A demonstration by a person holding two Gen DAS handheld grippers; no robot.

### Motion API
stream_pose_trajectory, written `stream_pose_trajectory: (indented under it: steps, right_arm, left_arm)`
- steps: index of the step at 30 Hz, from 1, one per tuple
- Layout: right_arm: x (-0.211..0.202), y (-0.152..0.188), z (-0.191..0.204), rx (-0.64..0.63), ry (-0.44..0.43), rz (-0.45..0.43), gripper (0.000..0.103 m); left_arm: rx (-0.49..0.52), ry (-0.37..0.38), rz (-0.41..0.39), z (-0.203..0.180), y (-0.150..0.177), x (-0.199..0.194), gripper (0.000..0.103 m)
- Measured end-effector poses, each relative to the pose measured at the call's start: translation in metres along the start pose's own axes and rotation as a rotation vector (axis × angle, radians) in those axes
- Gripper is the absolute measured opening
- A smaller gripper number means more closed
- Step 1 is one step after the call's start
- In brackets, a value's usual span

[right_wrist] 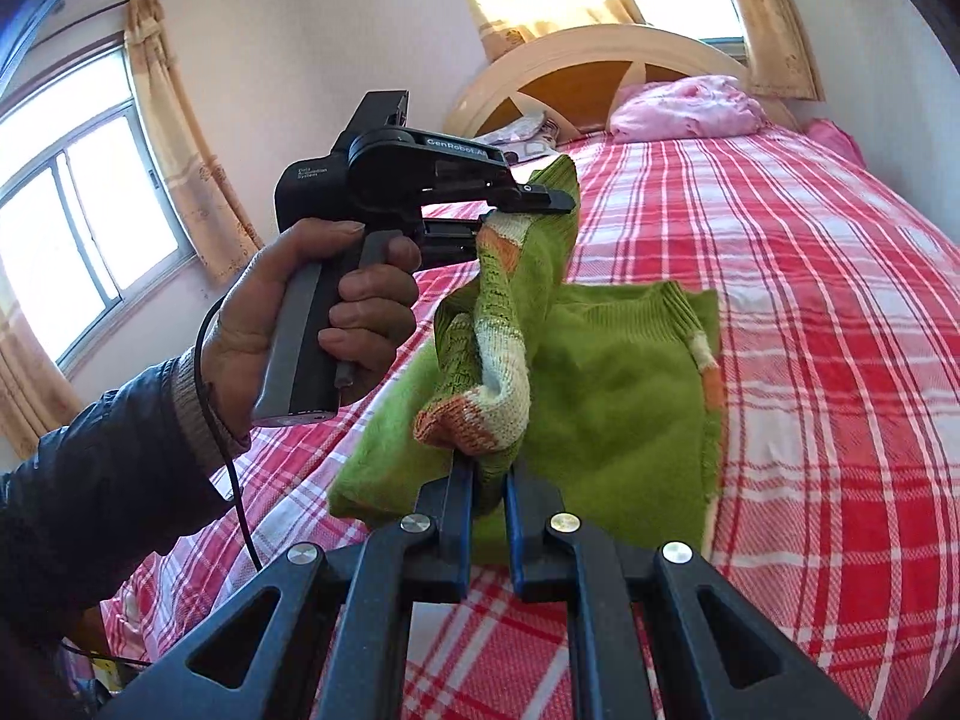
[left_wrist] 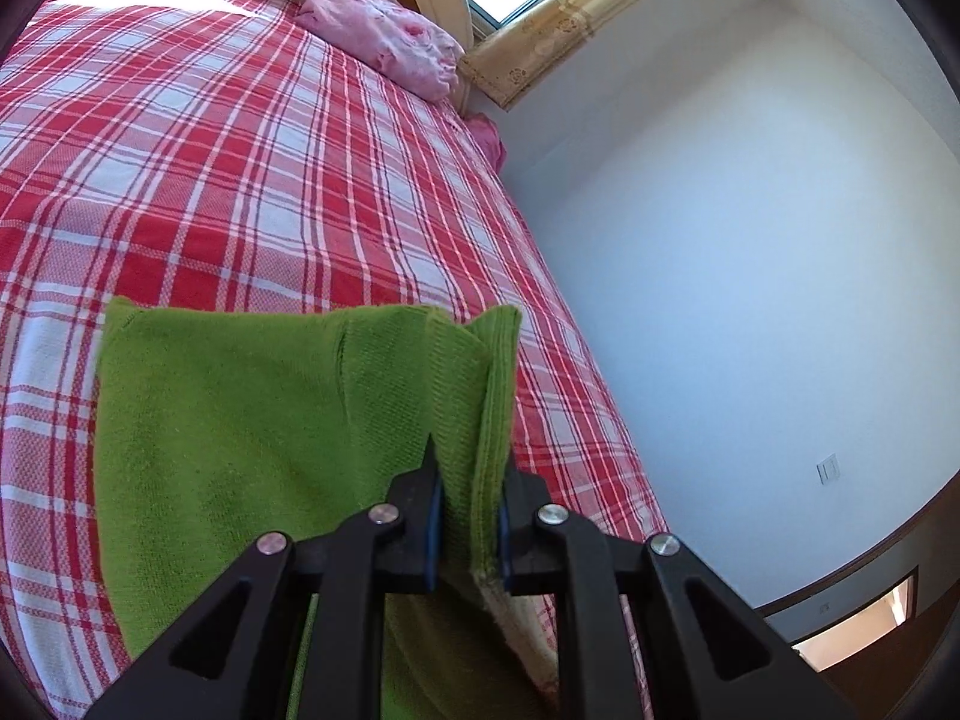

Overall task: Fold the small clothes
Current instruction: 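Lift the side edge with the left gripper and fold it across the body, then open the left gripper to release the folded side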

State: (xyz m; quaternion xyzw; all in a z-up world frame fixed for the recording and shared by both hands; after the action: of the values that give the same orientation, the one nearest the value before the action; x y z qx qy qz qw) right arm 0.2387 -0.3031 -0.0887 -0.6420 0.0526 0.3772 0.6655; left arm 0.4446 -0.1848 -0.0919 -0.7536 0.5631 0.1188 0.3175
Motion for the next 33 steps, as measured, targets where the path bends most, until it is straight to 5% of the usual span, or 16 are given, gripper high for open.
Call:
stream_pose_trajectory:
  steps: [11,20,28,31,33]
  right_arm:
    - [-0.008,0.03,-0.045,0.135,0.016,0.04,0.008]
    - [0.003,0.051,-0.069,0.252,-0.011,0.093,0.009]
    - [-0.001,0.056,-0.074,0.267,-0.013,0.091,0.015]
    - [-0.018,0.051,-0.065,0.186,0.142,0.072,0.039]
    - [-0.031,0.043,-0.059,0.149,0.212,0.024,0.044]
  left_arm:
    - [0.062,-0.078,0.065,-0.023,0.025,0.049,0.014]
    - [0.177,-0.212,0.064,-0.032,0.044,0.078,0.02]
    - [0.353,-0.251,-0.076,-0.042,0.068,0.011,0.053]
    - [0.408,-0.338,-0.118,-0.026,0.085,-0.014,0.054]
    - [0.429,-0.385,-0.139,-0.008,0.101,-0.031,0.054]
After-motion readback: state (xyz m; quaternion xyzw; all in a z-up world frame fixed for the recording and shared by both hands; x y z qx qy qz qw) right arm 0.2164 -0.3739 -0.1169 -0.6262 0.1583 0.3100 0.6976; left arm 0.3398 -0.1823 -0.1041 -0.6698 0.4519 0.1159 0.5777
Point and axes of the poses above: each gripper's, at about its wrist camera, not at the fingertips, and x roughly the way its jaws point, z to its left, y to its underside, the point moved 1 cm from there along x, roughly the way its jaws point, and after that the axes turned 12 degrees about -x, right-handed, at the moved point
